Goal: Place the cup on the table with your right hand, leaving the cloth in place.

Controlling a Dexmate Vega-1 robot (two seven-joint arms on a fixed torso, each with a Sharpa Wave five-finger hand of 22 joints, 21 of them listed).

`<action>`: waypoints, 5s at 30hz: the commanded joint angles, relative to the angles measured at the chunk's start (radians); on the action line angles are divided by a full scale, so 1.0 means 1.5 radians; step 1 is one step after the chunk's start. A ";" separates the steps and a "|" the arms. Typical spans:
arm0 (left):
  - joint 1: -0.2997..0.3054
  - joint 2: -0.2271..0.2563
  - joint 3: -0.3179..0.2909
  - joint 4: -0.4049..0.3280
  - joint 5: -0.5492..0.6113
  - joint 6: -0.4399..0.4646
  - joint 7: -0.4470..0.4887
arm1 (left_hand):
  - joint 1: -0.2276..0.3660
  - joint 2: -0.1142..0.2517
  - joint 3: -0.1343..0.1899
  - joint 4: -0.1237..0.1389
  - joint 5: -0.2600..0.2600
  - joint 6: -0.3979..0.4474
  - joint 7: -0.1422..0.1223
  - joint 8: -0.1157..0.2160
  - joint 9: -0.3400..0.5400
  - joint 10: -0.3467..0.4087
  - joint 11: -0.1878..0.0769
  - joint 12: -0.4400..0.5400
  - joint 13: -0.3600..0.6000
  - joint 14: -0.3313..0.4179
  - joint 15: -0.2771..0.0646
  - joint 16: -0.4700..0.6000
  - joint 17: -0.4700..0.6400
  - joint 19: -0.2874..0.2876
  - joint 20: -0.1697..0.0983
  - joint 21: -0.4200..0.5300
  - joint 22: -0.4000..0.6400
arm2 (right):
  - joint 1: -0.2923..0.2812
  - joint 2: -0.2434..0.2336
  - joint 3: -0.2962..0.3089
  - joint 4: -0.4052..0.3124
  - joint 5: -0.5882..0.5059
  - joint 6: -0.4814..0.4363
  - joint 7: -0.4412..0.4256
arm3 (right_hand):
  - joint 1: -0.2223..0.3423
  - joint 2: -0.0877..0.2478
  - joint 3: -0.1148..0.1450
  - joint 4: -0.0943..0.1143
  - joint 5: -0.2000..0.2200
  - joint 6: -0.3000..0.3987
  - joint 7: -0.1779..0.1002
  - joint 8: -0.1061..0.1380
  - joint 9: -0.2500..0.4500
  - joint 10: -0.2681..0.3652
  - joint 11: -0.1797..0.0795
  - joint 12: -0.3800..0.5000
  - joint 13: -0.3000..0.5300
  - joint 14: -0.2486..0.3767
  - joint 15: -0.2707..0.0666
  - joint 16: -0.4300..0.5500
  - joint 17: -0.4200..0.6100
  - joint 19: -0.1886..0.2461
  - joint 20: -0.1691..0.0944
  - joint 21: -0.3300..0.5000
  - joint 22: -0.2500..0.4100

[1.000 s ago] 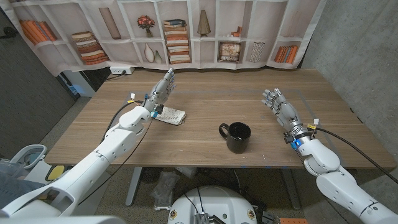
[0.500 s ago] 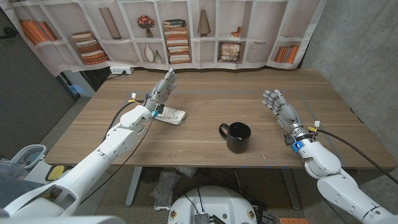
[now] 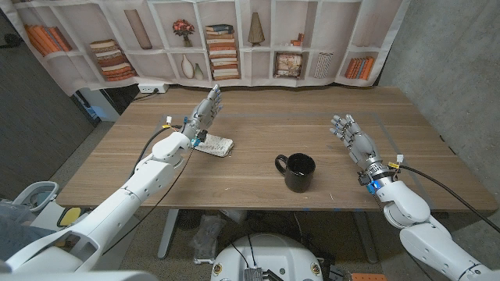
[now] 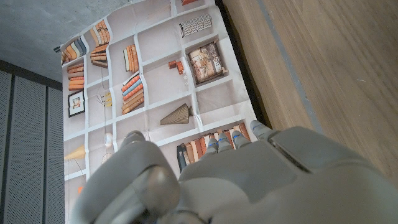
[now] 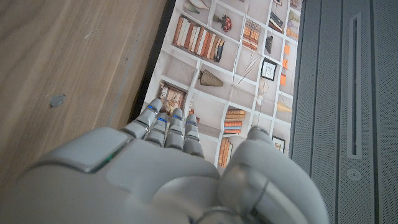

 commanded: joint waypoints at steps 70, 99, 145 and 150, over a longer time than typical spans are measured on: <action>0.020 0.011 0.008 -0.051 0.020 0.016 0.027 | 0.018 0.004 -0.006 -0.006 -0.009 -0.015 0.004 -0.002 0.001 -0.019 0.005 -0.001 0.001 -0.050 0.005 -0.002 0.003 -0.082 -0.038 -0.013 0.004 | -0.115 -0.015 0.026 -0.043 -0.034 0.047 0.008 | 0.021 -0.004 0.000 -0.019 -0.005 0.007 -0.006 -0.004 0.002 0.010 -0.001 -0.006 0.003 0.011 0.002 -0.004 0.002 0.010 0.007 -0.023 0.005; 0.005 0.013 0.021 -0.063 0.034 0.037 0.027 | 0.020 0.006 -0.009 -0.007 -0.011 -0.014 0.007 -0.002 0.001 -0.019 0.010 -0.002 0.001 -0.051 0.008 -0.003 0.003 -0.081 -0.039 -0.017 0.004 | -0.139 -0.004 0.020 -0.029 -0.060 0.083 0.006 | 0.037 -0.011 0.001 -0.033 -0.003 0.006 -0.012 -0.004 0.002 0.010 -0.005 -0.008 0.003 0.009 0.002 -0.006 0.001 0.011 0.008 -0.033 0.004; 0.002 0.006 0.026 -0.057 0.036 0.033 0.026 | 0.023 0.008 -0.014 -0.007 -0.013 -0.014 0.007 -0.003 0.001 -0.021 0.012 -0.003 0.001 -0.051 0.009 -0.003 0.003 -0.082 -0.036 -0.022 0.004 | -0.173 -0.023 0.024 -0.078 -0.198 0.074 -0.047 | 0.141 -0.059 0.008 -0.102 0.042 -0.045 -0.004 -0.013 0.002 -0.026 -0.005 -0.022 0.004 -0.012 0.010 -0.010 0.001 0.000 0.023 -0.076 0.004; -0.002 0.004 0.028 -0.053 0.037 0.031 0.022 | 0.023 0.009 -0.014 -0.007 -0.014 -0.015 0.007 -0.003 0.001 -0.021 0.012 -0.003 0.001 -0.051 0.009 -0.003 0.003 -0.082 -0.036 -0.022 0.004 | -0.182 -0.015 0.031 -0.091 -0.242 0.066 -0.076 | 0.151 -0.066 0.007 -0.105 0.051 -0.063 -0.003 -0.016 0.003 -0.037 -0.004 -0.025 0.004 -0.017 0.012 -0.010 0.002 -0.001 0.025 -0.082 0.005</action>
